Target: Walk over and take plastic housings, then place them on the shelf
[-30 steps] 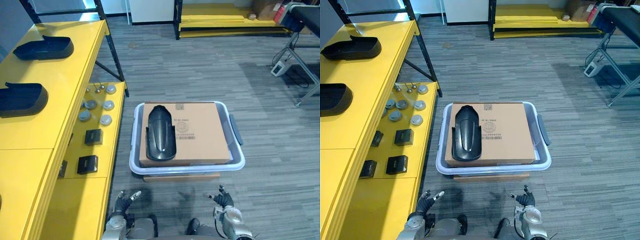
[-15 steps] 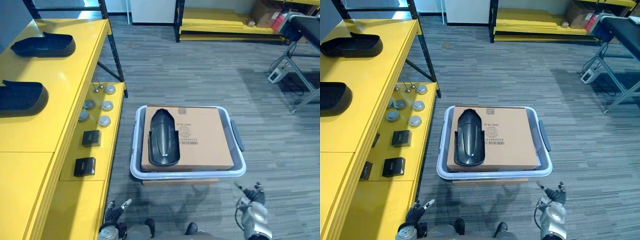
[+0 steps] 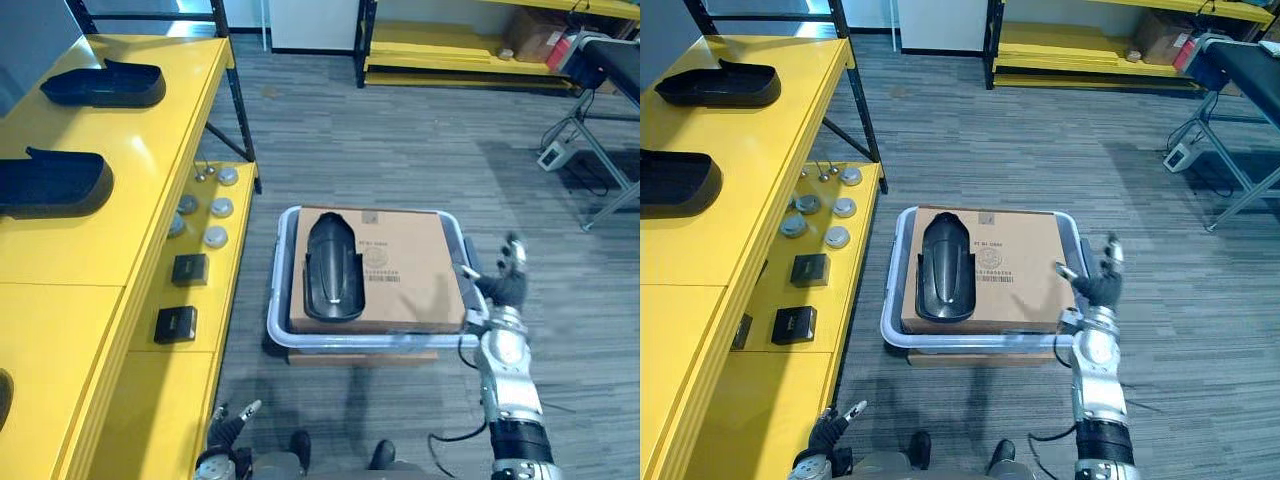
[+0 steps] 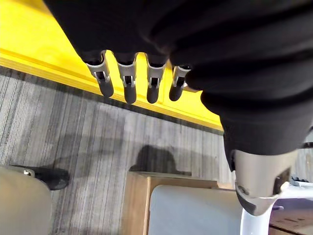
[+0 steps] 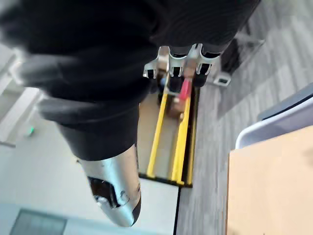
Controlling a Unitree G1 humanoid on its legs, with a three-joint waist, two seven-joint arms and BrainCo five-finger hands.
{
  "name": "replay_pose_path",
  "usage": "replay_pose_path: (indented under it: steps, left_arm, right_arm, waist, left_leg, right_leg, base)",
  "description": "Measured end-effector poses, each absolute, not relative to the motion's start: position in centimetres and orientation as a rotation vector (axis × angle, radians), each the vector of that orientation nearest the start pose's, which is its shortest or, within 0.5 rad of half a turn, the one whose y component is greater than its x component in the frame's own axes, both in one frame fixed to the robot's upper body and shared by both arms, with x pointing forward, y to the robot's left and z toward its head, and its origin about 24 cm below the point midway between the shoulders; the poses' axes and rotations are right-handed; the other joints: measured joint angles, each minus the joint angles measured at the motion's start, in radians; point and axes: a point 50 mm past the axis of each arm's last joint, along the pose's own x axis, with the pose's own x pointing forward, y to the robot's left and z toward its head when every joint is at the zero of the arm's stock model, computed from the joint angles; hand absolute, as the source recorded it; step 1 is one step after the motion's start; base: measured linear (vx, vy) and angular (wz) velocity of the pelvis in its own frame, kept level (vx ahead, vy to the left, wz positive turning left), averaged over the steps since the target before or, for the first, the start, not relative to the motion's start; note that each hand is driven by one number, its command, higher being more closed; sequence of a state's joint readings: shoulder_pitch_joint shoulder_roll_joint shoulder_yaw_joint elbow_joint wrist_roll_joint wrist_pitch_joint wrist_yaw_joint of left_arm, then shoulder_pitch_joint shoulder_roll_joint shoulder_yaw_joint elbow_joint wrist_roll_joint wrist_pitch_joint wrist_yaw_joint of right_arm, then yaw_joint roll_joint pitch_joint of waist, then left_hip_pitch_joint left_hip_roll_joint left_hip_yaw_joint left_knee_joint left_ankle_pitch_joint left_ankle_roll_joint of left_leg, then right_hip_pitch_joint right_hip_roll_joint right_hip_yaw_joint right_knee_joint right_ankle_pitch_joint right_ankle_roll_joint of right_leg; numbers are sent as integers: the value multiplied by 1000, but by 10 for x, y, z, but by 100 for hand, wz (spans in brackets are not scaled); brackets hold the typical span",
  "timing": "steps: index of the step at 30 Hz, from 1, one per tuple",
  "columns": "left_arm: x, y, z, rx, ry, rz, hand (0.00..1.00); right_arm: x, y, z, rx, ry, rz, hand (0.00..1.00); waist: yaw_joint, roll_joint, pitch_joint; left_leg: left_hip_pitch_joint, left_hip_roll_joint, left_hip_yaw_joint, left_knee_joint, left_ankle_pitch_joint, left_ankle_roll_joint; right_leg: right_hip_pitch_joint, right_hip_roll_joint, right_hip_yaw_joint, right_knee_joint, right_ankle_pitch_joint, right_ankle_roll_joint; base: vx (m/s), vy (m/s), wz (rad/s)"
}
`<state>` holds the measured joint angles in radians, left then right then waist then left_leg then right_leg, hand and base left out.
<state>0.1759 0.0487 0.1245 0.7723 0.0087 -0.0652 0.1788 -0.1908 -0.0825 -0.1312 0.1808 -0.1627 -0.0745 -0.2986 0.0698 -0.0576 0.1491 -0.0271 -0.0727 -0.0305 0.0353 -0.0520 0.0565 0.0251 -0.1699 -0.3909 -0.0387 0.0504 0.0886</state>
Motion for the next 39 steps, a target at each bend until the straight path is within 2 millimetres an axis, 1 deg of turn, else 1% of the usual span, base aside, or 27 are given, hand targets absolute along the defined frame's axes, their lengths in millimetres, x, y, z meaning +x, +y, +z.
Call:
replay_pose_path:
  steps: [1,3,4,8,9,11,14,15,16,19,20,23,26,28,30,35,39]
  left_arm:
    - [117,203,-135,84,862,343,0]
    - [121,202,-133,81,843,342,0]
    - [123,201,-131,78,830,342,0]
    - [139,198,-126,76,784,330,0]
    - [140,198,-125,77,778,339,0]
    - [144,198,-122,64,753,354,0]
    - [148,195,-119,62,732,354,0]
    - [151,193,-118,56,725,352,0]
    - [157,191,-116,52,708,344,0]
    - [160,190,-115,44,698,355,0]
    - [161,190,-114,44,695,358,0]
    - [162,188,-114,38,695,368,0]
    - [167,189,-112,48,686,362,0]
    - [169,189,-112,49,684,368,0]
    - [169,190,-112,50,685,381,0]
    - [169,190,-112,47,687,381,0]
    - [169,192,-112,52,687,382,0]
  right_arm:
    - [295,-193,59,-234,-80,-359,0]
    - [304,-186,56,-250,-46,-337,0]
    - [309,-179,52,-250,-18,-322,0]
    - [325,-165,46,-250,58,-295,0]
    - [328,-161,46,-258,65,-288,0]
    - [338,-154,50,-267,78,-286,0]
    - [351,-145,53,-277,108,-265,0]
    - [356,-140,57,-277,112,-263,0]
    - [361,-138,61,-282,119,-264,0]
    - [366,-131,63,-302,141,-269,0]
    - [367,-132,63,-310,145,-274,100]
    - [371,-134,67,-324,160,-321,100]
    - [378,-136,76,-336,158,-357,100]
    - [379,-137,79,-340,151,-367,100]
    - [379,-138,79,-343,156,-367,100]
    - [378,-134,69,-355,211,-340,100]
    - [377,-135,69,-373,209,-337,100]
  waist:
    - [1,2,12]
    - [4,6,32]
    - [11,8,43]
    - [56,16,97]
    - [56,16,104]
    - [57,15,137]
    - [60,16,152]
    - [70,16,165]
    - [85,18,174]
    - [90,15,189]
    - [91,15,192]
    - [95,13,195]
    - [102,11,213]
    - [105,11,214]
    - [104,10,217]
    - [104,10,217]
    - [100,9,218]
  left_leg:
    - [-7,-1,-8,1,2,1]
    - [-16,-3,-20,6,4,2]
    - [-27,-3,-25,9,4,1]
    - [-47,-3,-32,17,4,1]
    - [-58,-4,-38,19,5,1]
    - [-73,-5,-49,25,6,2]
    - [-101,-1,-49,53,6,1]
    - [-101,0,-47,53,5,1]
    - [-106,2,-44,55,5,1]
    - [-120,4,-46,71,2,-3]
    - [-120,4,-46,71,2,-4]
    - [-131,3,-45,73,1,-4]
    - [-139,3,-45,79,0,-5]
    - [-154,3,-44,83,0,-5]
    - [-154,3,-44,86,0,-5]
    - [-154,5,-39,92,0,-5]
    - [-150,3,-39,93,1,-5]
  right_leg:
    - [-2,0,-8,-1,1,-2]
    - [-4,-1,-18,-1,2,-3]
    - [-11,-1,-20,-1,2,-3]
    - [-24,0,-26,-1,3,-3]
    - [-31,0,-31,-1,4,-6]
    - [-36,-1,-31,-3,7,-10]
    - [-52,-6,-7,4,9,-13]
    - [-58,-7,5,8,10,-14]
    - [-69,-8,14,20,10,-14]
    - [-85,-9,27,39,10,-14]
    - [-85,-10,36,41,10,-14]
    - [-102,-13,44,53,10,-14]
    - [-107,-14,45,55,10,-14]
    - [-120,-14,49,56,10,-14]
    - [-120,-13,51,56,10,-14]
    - [-119,-10,62,56,10,-14]
    - [-115,-12,63,54,10,-14]
  base:
    - [1,11,17]
    - [5,13,20]
    - [5,16,13]
    - [3,8,7]
    - [10,16,15]
    - [19,27,19]
    - [14,35,9]
    - [5,51,-8]
    - [1,46,-8]
    - [-11,36,0]
    - [-21,41,-1]
    - [-32,30,-2]
    - [-60,11,0]
    - [-71,-1,-2]
    - [-29,-2,-1]
    - [-20,-7,-2]
    - [0,0,0]
